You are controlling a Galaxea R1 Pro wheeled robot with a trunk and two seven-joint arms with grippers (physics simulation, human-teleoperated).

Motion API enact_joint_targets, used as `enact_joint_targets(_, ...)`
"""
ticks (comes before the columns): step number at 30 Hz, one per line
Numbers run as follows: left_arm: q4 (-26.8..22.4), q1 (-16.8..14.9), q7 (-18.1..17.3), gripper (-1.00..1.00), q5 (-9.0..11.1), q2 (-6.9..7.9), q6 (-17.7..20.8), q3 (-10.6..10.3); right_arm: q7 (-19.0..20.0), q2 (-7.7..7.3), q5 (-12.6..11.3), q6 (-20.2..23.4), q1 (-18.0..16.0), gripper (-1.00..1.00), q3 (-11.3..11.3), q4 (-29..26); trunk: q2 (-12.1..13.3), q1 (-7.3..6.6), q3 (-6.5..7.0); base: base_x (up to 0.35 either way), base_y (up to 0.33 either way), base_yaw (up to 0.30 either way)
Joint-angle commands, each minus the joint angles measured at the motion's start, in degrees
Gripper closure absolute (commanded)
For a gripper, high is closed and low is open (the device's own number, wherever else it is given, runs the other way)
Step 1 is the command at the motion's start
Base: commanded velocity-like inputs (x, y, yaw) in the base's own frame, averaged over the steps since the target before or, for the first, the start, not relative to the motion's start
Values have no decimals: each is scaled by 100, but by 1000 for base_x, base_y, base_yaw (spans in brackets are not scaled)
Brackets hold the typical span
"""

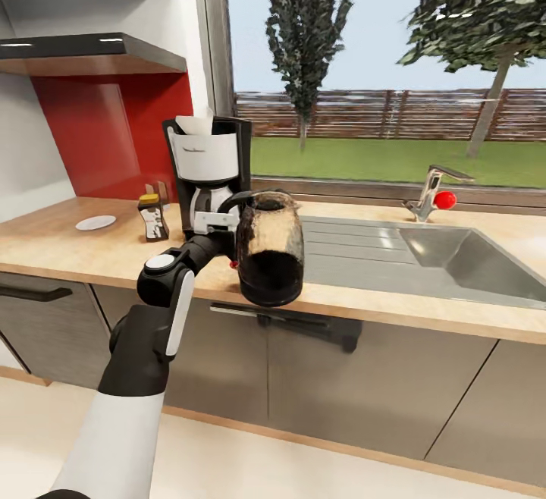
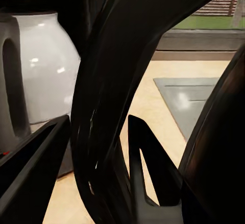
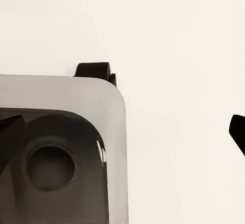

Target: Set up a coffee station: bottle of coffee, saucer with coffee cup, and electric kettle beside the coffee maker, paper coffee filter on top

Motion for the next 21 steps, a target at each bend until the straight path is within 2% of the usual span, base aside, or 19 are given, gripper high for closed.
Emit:
enact_joint_targets(1, -34, -8, 216, 100, -54, -3, 23, -14, 22, -2, -44, -20, -4, -100, 10, 6, -3, -1, -5, 0, 0, 0)
enact_joint_targets(2, -37, -8, 338, 100, -54, -3, 23, -15, 21, -2, -43, -20, -4, -100, 11, 6, -3, -1, -5, 0, 0, 0)
enact_joint_targets(4, -45, -7, 844, 100, -54, -3, 23, -33, 21, -2, -41, -21, -4, -100, 12, 6, -3, -1, -5, 0, 0, 0)
enact_joint_targets(6, -51, -11, 1103, 100, -54, -3, 23, -121, 21, -2, -42, -23, -4, -100, 12, 6, -3, -1, -5, 0, 0, 0)
enact_joint_targets(15, -66, -19, 1323, 100, -54, -3, 15, -204, 21, -2, -41, -28, -4, -100, 13, 6, -3, -1, -5, 0, 0, 0)
enact_joint_targets(21, -67, -29, 1844, 100, -54, -3, 14, -207, 21, -2, -40, -27, -4, -100, 13, 6, -3, -1, -5, 0, 0, 0)
